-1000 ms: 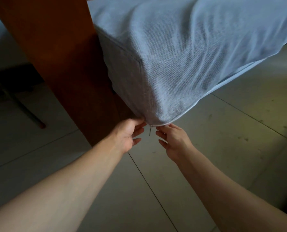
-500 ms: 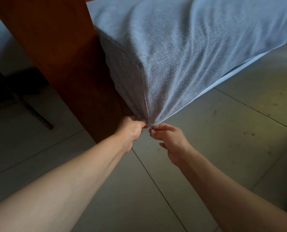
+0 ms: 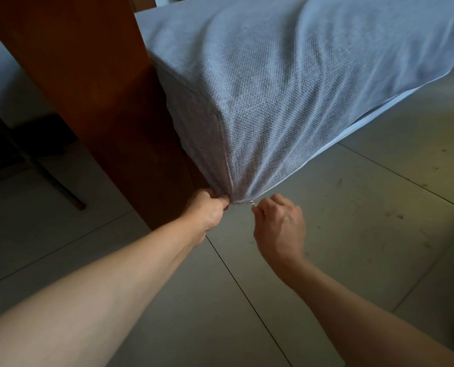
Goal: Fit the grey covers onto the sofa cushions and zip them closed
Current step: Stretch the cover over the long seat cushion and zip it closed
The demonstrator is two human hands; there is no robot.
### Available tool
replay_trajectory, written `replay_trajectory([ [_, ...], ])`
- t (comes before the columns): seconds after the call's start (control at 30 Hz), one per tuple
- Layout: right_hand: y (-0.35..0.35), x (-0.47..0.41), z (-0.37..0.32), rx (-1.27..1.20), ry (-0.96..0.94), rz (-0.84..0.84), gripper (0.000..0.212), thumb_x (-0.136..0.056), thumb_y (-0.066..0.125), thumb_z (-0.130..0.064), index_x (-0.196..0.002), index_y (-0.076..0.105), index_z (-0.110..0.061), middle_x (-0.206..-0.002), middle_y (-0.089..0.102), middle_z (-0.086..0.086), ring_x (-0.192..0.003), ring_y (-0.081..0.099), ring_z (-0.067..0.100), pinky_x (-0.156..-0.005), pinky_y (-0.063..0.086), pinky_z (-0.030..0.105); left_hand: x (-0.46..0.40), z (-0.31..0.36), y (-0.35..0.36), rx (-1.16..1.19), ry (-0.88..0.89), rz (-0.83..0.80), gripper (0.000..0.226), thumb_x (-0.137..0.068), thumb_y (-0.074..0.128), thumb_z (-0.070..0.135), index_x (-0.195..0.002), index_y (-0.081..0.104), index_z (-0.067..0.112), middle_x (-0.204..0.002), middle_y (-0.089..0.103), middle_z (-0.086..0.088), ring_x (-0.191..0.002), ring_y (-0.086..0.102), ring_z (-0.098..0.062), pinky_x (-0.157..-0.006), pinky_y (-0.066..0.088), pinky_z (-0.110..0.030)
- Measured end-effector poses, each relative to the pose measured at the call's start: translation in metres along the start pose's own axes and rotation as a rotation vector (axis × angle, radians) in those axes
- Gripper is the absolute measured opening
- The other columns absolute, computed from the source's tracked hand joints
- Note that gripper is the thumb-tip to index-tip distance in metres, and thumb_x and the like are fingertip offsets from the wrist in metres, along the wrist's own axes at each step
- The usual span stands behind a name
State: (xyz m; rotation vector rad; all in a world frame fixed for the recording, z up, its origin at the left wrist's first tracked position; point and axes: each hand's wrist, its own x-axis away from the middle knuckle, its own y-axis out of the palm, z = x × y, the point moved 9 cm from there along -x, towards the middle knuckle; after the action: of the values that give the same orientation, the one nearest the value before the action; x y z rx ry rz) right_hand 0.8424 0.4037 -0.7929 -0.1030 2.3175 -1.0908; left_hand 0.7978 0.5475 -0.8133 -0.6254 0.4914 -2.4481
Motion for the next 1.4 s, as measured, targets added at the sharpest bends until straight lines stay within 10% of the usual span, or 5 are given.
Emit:
replay_trajectory([
  [0.53, -0.027, -0.087, 0.141, -0.023, 0.585, 0.091, 0.027, -0.092, 0.055, -0.029, -0.084, 0.071, -0.008, -0.088, 0.065, 0.015, -0.081, 0.060, 0.035, -0.075, 0.051, 0.039, -0.010, -0.001, 0.000, -0.062, -0.048, 0.018, 0.008, -0.093, 0.055, 0.016, -0.087, 0.057, 0.012, -0.087, 0.059, -0.006, -0.075, 0.049, -0.017, -0.052, 0.030, -0.022],
  [0.8, -0.067, -0.082, 0.062, -0.254, 0.269, 0.232, 0.043, -0.083, 0.064, -0.014, -0.123, 0.049, -0.007, -0.120, 0.046, 0.014, -0.106, 0.051, 0.031, -0.096, 0.040, 0.040, 0.009, 0.035, -0.037, 0.024, -0.036, 0.269, 0.019, -0.089, 0.056, 0.013, -0.107, 0.052, 0.014, -0.096, 0.059, -0.005, -0.091, 0.056, -0.022, -0.084, 0.049, -0.032],
  [1.0, -0.105, -0.103, -0.002, -0.484, 0.134, 0.253, 0.042, -0.085, 0.066, -0.024, -0.121, 0.049, -0.010, -0.118, 0.040, 0.001, -0.109, 0.048, 0.016, -0.098, 0.038, 0.028, 0.029, 0.131, -0.096, 0.131, 0.433, 0.537, 0.039, -0.094, 0.051, 0.030, -0.130, 0.047, 0.017, -0.134, 0.043, -0.008, -0.121, 0.045, -0.023, -0.105, 0.033, -0.032],
  [1.2, -0.073, -0.124, 0.047, -0.623, 0.666, 0.105, 0.073, -0.080, 0.054, -0.063, -0.113, 0.054, 0.002, -0.120, 0.053, 0.019, -0.110, 0.052, 0.034, -0.099, 0.042, 0.042, 0.029, 0.163, -0.066, -0.336, 0.487, 0.394, 0.069, -0.087, 0.050, 0.055, -0.148, 0.026, 0.030, -0.158, -0.005, -0.008, -0.144, -0.001, -0.024, -0.116, 0.007, -0.036],
  [1.4, -0.081, -0.145, 0.050, -0.602, 0.746, 0.029, 0.066, -0.088, 0.051, -0.056, -0.112, 0.059, 0.005, -0.116, 0.061, 0.022, -0.113, 0.054, 0.036, -0.090, 0.041, 0.036, 0.033, 0.201, -0.034, -0.869, 0.682, 0.335, 0.080, -0.081, 0.039, 0.069, -0.149, 0.015, 0.034, -0.159, 0.003, 0.004, -0.145, 0.001, -0.012, -0.117, 0.007, -0.040],
])
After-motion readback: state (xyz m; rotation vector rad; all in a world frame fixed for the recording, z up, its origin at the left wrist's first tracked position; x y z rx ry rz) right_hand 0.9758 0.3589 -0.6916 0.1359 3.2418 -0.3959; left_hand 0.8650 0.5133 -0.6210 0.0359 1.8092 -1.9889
